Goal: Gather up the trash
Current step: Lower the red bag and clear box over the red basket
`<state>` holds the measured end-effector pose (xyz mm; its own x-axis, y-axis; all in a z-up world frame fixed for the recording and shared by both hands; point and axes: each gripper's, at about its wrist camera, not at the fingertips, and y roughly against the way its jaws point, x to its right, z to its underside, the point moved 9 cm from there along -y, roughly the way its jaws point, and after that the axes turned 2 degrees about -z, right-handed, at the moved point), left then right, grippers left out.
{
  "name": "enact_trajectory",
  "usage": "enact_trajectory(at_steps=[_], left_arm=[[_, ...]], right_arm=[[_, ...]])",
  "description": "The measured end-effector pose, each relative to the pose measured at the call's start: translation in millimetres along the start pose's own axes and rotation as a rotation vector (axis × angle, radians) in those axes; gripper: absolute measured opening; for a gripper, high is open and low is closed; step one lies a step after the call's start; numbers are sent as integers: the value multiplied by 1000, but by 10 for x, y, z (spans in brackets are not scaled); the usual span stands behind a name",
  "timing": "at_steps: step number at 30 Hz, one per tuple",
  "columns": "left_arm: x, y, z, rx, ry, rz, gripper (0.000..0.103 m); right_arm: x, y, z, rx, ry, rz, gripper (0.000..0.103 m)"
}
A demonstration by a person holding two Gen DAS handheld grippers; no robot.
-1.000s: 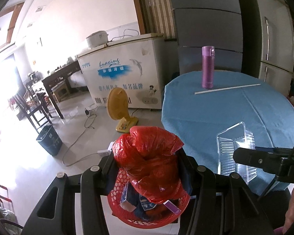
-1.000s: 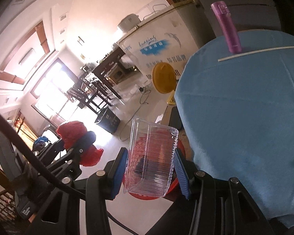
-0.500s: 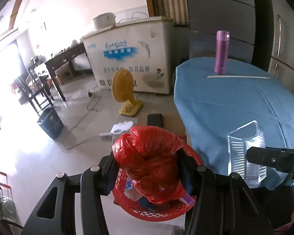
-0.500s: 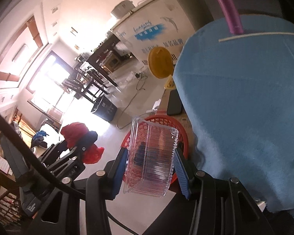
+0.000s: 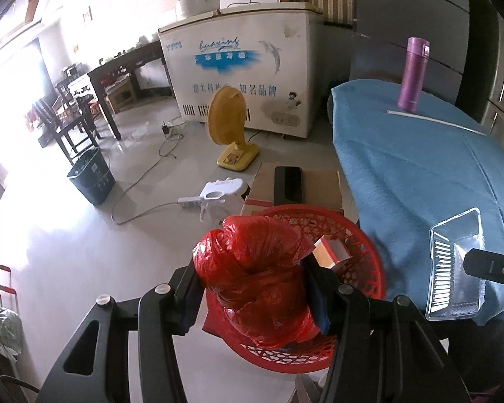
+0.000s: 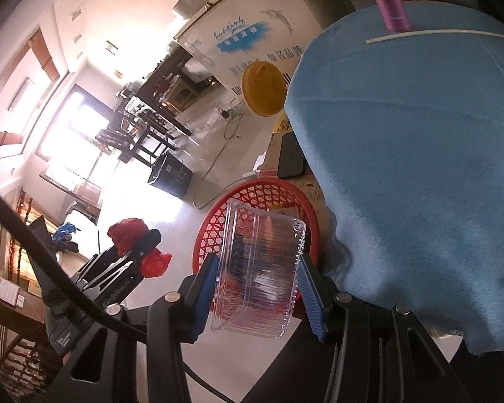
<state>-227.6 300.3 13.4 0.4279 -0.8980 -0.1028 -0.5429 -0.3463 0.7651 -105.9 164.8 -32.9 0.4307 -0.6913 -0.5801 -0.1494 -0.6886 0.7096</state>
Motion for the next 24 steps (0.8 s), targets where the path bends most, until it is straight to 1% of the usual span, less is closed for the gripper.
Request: enact_trajectory(at_steps=[12, 18, 24], left_arm=[[-36, -209, 173, -63, 4, 14, 55], [-2, -278, 221, -79, -2, 23, 55], [54, -332, 252, -73, -7, 40, 55]], right_arm=[[-33, -292, -107, -42, -6, 18, 51], [-19, -421, -210, -30, -6, 42, 51], [36, -577, -325, -16, -6, 70, 51]])
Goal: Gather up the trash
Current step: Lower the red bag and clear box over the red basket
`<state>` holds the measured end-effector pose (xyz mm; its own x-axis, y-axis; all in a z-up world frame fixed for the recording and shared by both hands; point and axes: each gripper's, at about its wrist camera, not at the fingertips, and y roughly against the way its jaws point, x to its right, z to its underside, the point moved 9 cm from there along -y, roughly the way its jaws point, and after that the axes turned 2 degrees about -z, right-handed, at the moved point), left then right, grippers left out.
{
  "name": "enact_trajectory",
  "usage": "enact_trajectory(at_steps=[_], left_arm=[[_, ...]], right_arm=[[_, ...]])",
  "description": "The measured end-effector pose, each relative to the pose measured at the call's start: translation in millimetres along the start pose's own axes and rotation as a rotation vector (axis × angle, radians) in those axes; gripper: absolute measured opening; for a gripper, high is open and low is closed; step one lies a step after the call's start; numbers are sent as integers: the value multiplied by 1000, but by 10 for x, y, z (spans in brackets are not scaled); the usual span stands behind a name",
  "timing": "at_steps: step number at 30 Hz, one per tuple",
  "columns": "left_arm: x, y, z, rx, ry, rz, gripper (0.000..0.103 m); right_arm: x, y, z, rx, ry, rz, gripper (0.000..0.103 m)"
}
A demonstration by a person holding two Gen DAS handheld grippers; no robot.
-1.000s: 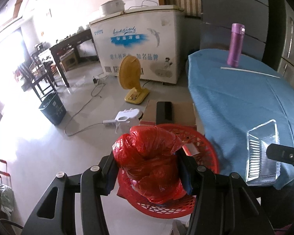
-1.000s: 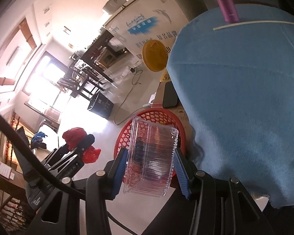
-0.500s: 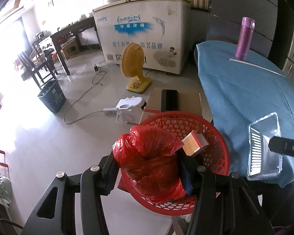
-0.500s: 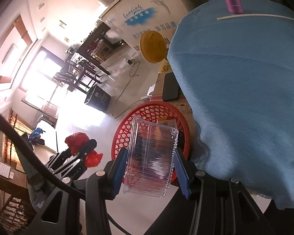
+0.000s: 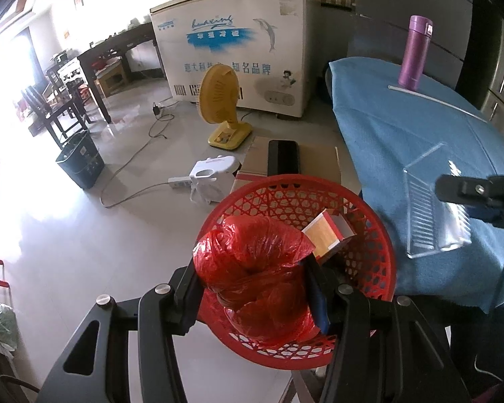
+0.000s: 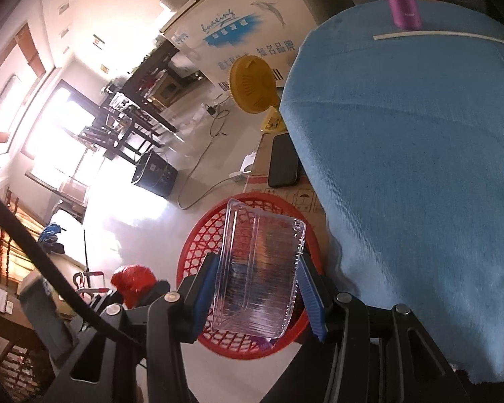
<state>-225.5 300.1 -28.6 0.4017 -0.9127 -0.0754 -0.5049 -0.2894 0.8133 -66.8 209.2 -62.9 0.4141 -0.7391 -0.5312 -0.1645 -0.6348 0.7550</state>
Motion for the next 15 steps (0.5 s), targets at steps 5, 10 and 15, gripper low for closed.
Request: enact_trajectory(at_steps=[5, 10, 15], left_arm=[[36, -21, 38, 5, -9, 3, 55], [25, 25, 34, 33, -28, -16, 55], [33, 17, 22, 44, -29, -21, 55]], right_arm=[[32, -154, -52, -5, 2, 26, 51], [65, -233, -52, -11, 2, 31, 51], [67, -254, -17, -12, 12, 24, 51]])
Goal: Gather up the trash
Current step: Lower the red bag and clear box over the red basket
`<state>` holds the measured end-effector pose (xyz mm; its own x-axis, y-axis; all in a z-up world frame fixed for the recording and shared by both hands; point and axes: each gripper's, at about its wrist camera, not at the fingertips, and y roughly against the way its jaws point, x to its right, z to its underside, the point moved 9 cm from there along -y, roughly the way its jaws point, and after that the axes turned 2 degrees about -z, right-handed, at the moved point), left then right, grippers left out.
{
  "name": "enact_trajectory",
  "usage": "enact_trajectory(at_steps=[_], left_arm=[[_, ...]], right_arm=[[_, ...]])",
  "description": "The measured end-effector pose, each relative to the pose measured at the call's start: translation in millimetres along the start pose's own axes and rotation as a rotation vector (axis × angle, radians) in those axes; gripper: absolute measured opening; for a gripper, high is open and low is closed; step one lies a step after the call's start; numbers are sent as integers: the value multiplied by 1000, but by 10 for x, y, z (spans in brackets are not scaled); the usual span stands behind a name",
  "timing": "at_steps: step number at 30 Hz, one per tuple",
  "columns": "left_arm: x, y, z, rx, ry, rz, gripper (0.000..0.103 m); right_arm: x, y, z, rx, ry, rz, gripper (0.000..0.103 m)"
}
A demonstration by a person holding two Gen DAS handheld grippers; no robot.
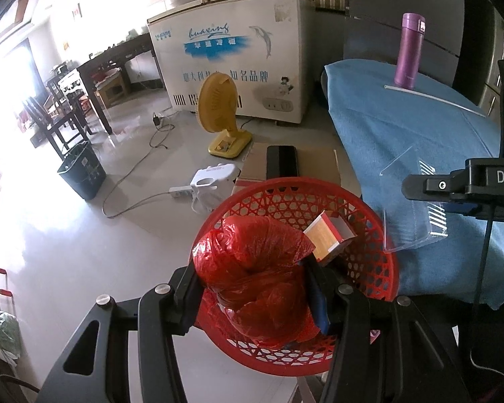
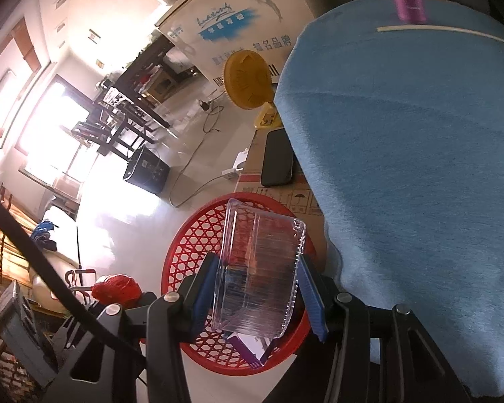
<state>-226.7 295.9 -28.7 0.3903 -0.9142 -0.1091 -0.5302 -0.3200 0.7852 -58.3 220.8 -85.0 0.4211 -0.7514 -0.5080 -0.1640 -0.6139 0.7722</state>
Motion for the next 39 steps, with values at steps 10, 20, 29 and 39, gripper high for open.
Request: enact_trajectory(at_steps=[10, 20, 29, 39], left_arm=[[18, -47, 5, 0, 0, 13, 57], [19, -86, 8, -2, 3, 20, 57], [14, -126, 13, -4, 0, 28, 57], [28, -145, 5, -3, -3, 29, 58]], right_arm=[[-53, -84, 63, -27, 16, -15, 53], [-109, -103, 82, -35, 33, -38, 54], [-89, -109, 93, -37, 16, -48, 54], [-64, -136, 102, -42, -1, -47, 55]])
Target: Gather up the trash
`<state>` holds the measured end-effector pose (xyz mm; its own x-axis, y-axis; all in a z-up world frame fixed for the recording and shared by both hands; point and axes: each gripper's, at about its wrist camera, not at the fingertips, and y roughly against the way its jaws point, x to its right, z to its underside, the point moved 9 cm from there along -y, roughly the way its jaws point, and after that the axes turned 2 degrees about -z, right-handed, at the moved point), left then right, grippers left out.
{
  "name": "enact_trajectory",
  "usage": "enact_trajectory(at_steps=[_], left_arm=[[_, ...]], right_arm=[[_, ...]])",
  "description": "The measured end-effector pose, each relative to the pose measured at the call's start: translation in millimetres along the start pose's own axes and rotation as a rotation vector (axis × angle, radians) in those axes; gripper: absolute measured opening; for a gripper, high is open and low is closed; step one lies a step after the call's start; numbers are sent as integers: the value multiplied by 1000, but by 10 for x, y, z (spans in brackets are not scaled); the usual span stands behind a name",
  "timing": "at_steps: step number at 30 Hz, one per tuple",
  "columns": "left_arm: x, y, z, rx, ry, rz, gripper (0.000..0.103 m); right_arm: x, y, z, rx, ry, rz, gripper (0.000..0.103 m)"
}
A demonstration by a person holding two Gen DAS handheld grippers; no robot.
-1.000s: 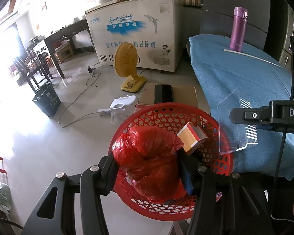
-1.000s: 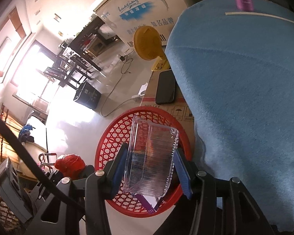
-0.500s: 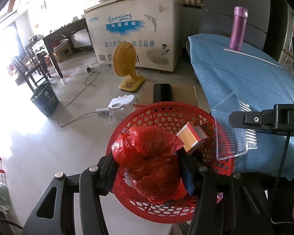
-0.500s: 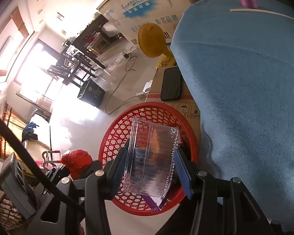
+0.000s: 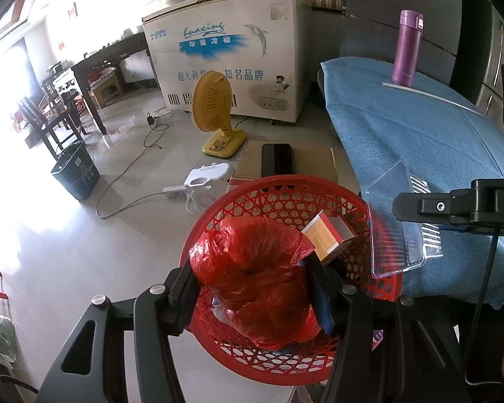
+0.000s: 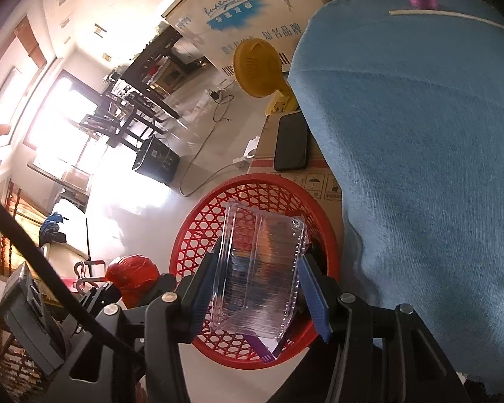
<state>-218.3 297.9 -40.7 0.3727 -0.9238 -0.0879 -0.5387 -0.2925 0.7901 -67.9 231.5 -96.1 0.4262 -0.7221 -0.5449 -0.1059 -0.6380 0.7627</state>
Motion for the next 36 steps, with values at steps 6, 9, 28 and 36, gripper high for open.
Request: enact_trajectory(at_steps=[6, 9, 28, 36], left_arm=[[-3, -1, -1, -3, 4, -1, 61], [-26, -11, -15, 1, 10, -2, 63], [-31, 238, -167, 53, 19, -16, 70], [28, 552, -333, 122, 4, -46, 70]], right_arm=[[8, -2, 3, -4, -7, -5, 55], [20, -3, -2, -4, -11, -11, 55], [139, 153, -2, 39, -46, -21, 55], [219, 367, -15, 83, -39, -6, 55]])
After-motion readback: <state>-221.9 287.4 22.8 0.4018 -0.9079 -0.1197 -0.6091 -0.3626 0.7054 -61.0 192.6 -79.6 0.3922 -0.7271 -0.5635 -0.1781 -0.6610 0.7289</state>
